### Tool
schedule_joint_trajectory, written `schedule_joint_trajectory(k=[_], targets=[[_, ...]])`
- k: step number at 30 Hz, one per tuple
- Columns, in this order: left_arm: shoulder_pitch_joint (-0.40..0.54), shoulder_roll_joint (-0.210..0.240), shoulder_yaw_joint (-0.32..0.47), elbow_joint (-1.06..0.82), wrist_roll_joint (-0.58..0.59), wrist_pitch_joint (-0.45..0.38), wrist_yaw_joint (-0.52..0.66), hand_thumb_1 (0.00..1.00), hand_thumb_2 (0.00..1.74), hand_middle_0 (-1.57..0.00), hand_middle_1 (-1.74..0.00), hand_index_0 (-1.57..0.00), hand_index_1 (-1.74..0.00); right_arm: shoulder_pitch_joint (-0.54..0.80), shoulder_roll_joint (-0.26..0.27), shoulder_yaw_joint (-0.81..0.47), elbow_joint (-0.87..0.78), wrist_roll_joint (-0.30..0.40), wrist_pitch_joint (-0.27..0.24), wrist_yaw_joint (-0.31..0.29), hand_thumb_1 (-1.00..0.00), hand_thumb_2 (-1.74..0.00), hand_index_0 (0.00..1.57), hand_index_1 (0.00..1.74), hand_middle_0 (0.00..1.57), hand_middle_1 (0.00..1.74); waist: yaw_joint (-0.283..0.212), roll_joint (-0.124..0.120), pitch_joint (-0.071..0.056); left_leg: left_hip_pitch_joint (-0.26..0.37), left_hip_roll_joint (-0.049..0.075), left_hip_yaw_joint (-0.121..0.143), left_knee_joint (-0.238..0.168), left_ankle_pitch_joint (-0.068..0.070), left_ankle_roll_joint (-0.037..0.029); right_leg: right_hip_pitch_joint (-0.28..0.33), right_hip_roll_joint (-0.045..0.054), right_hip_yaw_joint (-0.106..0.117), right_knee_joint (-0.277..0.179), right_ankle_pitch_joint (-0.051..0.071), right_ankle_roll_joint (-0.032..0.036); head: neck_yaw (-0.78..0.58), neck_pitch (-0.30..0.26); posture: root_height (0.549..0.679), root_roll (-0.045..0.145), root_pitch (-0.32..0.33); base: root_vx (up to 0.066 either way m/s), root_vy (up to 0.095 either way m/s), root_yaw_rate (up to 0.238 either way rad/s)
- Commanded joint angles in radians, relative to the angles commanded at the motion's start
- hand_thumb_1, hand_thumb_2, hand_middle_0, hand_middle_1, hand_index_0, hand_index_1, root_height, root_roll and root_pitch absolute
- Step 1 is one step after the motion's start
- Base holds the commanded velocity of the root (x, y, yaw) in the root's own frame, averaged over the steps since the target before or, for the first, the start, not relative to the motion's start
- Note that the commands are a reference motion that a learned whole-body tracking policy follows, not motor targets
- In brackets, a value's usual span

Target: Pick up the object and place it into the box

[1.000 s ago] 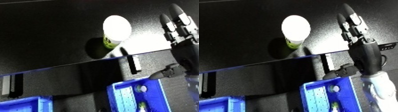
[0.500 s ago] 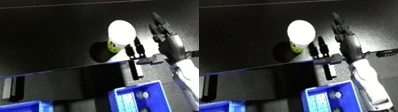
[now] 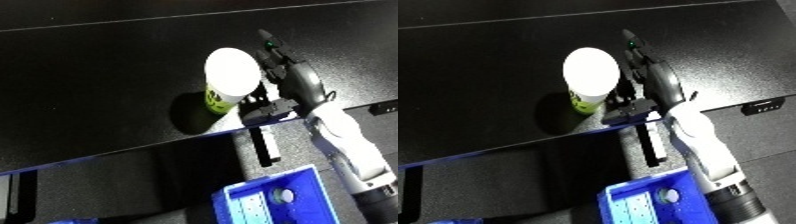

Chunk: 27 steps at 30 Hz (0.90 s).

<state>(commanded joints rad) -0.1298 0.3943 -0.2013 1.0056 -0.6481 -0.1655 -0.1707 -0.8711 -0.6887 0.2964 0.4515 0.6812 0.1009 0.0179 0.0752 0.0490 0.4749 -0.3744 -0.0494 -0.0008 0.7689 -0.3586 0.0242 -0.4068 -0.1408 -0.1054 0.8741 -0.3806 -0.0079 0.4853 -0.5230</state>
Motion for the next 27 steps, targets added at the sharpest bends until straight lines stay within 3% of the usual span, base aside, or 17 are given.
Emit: schedule_joint_trajectory(k=[3,16,20,27], targets=[[-0.004,-0.002,-0.005,-0.004,-0.005,0.009,0.003,0.00,0.00,0.00,0.00,0.00,0.00,-0.028,0.013,0.017,0.002,0.000,0.011,0.015,0.00,0.00,0.00,0.00,0.00,0.00,0.004,0.004,0.001,-0.002,-0.005,0.000,-0.002,0.002,-0.0020,-0.004,-0.0022,0.000,0.000,0.000,-0.0011,0.007,0.001,0.624,0.057,-0.064,-0.019,0.030,0.057],[-0.015,-0.019,-0.024,-0.022,-0.007,0.022,0.016,0.00,0.00,0.00,0.00,0.00,0.00,-0.061,0.074,0.069,-0.034,0.005,0.057,0.071,-0.65,-1.13,1.02,1.13,1.02,1.13,0.013,0.007,0.005,0.006,-0.010,-0.004,-0.031,0.018,-0.0082,-0.004,-0.0077,-0.004,-0.011,0.004,-0.0011,0.049,0.024,0.626,0.065,-0.060,-0.024,0.008,0.039],[-0.014,-0.024,-0.021,-0.026,-0.005,0.023,0.021,0.00,0.00,0.00,0.00,0.00,0.00,-0.051,0.072,0.075,-0.036,-0.035,0.056,0.062,-0.65,-1.13,1.02,1.13,1.02,1.13,0.011,0.006,0.002,0.010,-0.007,-0.002,-0.039,0.021,-0.0093,-0.001,-0.0078,-0.002,-0.017,0.006,-0.0008,0.057,0.038,0.627,0.065,-0.058,-0.019,-0.001,-0.001],[-0.001,-0.021,-0.001,-0.010,0.013,0.017,0.016,0.00,0.00,0.00,0.00,0.00,0.00,0.028,0.032,0.032,-0.117,-0.071,-0.022,0.028,-0.65,-1.13,1.02,1.13,1.02,1.13,-0.014,-0.004,-0.003,0.011,0.002,0.006,-0.044,0.018,-0.0125,0.000,0.0014,0.006,-0.030,0.009,0.0045,0.046,0.065,0.629,0.063,-0.048,-0.028,-0.018,-0.069]])
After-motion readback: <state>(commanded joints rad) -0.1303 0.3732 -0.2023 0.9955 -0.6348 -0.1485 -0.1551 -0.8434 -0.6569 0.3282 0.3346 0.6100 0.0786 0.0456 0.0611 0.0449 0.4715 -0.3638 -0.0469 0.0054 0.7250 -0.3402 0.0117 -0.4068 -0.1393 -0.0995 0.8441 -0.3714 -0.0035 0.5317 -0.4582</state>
